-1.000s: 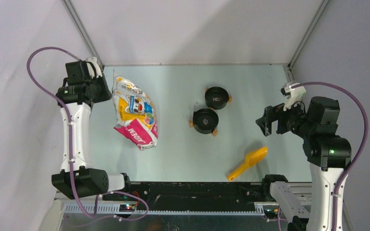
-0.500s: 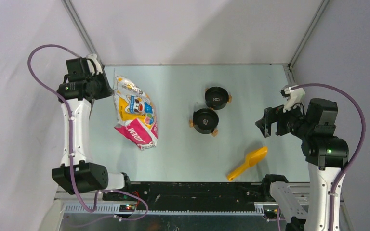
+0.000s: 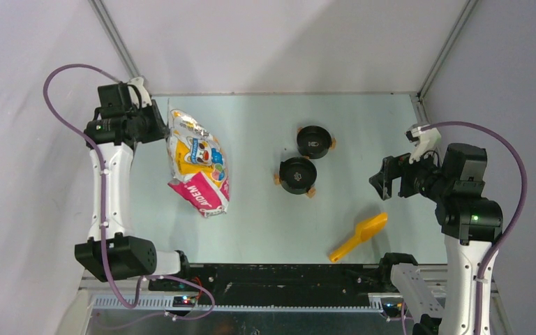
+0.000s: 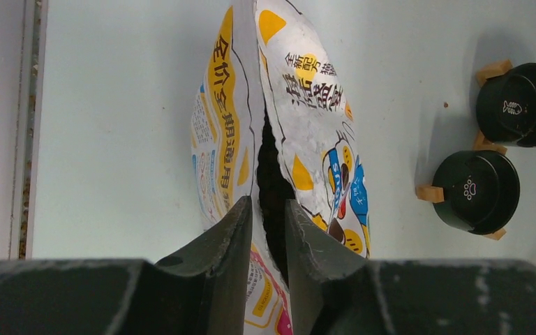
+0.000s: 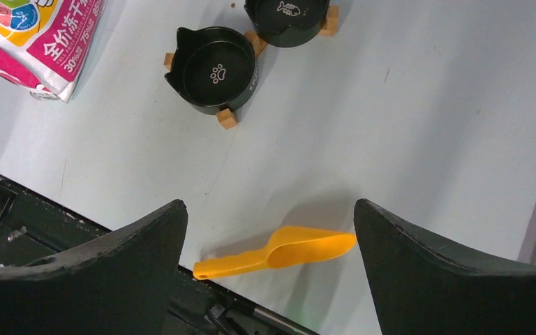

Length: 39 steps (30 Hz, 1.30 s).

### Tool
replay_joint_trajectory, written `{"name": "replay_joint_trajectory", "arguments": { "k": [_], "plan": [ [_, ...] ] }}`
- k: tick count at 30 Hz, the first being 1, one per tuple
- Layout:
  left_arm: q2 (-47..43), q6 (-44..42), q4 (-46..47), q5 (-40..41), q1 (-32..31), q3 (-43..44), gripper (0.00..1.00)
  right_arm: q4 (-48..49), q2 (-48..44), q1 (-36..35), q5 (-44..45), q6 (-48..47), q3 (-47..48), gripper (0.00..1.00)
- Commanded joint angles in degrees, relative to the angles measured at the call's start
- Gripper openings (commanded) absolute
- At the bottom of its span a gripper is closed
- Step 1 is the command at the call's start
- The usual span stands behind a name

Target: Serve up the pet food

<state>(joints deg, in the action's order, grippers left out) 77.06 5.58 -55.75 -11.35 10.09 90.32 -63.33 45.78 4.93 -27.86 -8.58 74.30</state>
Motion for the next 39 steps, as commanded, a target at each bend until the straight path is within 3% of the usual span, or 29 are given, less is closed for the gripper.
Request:
{"name": "replay_joint_trajectory", "arguments": {
  "k": [1,9,10,13,16,26,32,36,39],
  "plan": [
    [-1.4,-0.3,0.3,-2.6,-1.4,-0.4,0.31,1.3,-0.3,0.5,-1.1,1.0,-0.4,0.91],
    [-1.1,-2.0,-1.3,4.2,-1.5,-1.3,0.29,1.0,-0.4,0.7,-1.2,1.0,-0.5,0.92],
    [-0.9,-2.4,-1.5,5.6,-1.4,-1.2,0.27,1.0,-0.4,0.7,-1.3,1.0,-0.5,0.92],
    [-0.7,-3.5,-1.4,7.9,-1.2,-0.5,0.05,1.0,-0.5,0.7,-1.3,0.9,-0.7,0.92],
    [-0.5,-3.9,0.1,9.5,-1.1,-0.2,0.01,1.2,-0.4,0.7,-1.4,0.9,-1.0,0.92],
    [11.6,-4.4,0.6,8.4,-1.6,8.7,0.25,1.7,0.4,0.6,-3.1,2.0,-1.3,0.91],
    [25.4,-6.1,-2.6,8.1,-1.6,28.5,0.35,1.3,0.3,0.6,-2.9,1.8,-1.4,0.91],
    [33.3,-7.0,-1.6,7.9,-1.8,37.5,0.38,1.3,0.2,0.7,-2.9,1.9,-1.5,0.92],
    [36.2,-7.8,-1.6,8.3,-2.5,39.4,0.39,1.0,0.2,0.7,-3.0,2.0,-1.6,0.91]
  ]
}}
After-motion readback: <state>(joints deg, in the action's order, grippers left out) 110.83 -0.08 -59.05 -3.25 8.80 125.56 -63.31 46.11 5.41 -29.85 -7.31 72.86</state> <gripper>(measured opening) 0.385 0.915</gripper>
